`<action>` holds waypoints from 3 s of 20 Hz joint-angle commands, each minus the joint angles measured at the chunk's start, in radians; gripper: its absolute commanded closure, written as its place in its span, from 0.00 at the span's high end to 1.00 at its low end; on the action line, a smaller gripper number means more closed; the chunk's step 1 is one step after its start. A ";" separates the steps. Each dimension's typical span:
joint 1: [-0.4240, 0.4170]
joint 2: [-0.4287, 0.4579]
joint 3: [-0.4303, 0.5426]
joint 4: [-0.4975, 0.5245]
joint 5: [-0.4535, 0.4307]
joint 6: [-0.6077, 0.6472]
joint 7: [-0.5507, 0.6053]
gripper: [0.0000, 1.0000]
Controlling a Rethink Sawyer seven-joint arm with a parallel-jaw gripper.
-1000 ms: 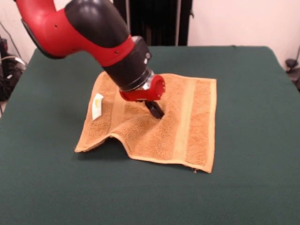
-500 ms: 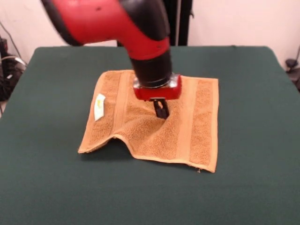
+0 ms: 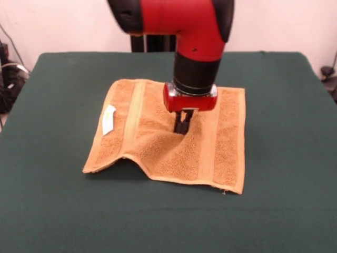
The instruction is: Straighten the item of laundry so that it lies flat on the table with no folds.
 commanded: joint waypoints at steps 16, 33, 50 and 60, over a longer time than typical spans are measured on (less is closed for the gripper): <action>0.090 0.136 -0.161 -0.221 -0.298 0.100 -0.093 0.00; -0.012 -0.034 -0.067 -0.093 -0.121 0.231 -0.150 0.00; -0.264 0.005 0.126 0.044 -0.084 -0.184 -0.089 0.00; -0.294 -0.033 0.154 0.084 -0.060 -0.186 -0.039 0.00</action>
